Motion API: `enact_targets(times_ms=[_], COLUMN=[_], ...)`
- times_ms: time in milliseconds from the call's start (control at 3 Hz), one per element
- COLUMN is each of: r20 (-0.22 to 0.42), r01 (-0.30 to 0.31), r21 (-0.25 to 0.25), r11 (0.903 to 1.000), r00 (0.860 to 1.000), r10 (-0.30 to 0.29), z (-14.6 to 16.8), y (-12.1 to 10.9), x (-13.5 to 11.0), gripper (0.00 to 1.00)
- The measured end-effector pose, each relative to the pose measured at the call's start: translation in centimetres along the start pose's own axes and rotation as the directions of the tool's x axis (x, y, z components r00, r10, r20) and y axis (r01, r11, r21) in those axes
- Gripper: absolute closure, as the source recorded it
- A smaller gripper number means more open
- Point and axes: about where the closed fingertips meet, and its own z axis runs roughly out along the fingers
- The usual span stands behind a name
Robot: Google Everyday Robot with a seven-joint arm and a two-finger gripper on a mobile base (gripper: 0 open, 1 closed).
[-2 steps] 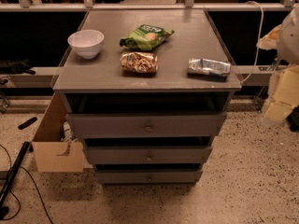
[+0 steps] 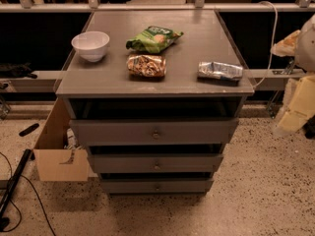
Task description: Open middle drawer
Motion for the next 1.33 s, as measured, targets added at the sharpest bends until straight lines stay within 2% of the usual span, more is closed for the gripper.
enact_targets(times_ms=[333, 667, 1000, 1333], r20=[0.157, 0.315, 0.39, 0.385], r01=[-0.053, -0.098, -0.116, -0.112], r21=[-0.021, -0.068, -0.125, -0.126], r11=[0.9984, 0.9928, 0.9854, 0.9858], r00=[0.986, 0.942, 0.908, 0.91], r10=[0.055, 0.115, 0.156, 0.152], z=[2.7, 5.3, 9.4, 9.6], y=[1.0, 2.4, 2.3, 2.2], x=[2.0, 2.5, 2.2, 2.1], gripper=[0.0, 0.0, 0.0, 0.0])
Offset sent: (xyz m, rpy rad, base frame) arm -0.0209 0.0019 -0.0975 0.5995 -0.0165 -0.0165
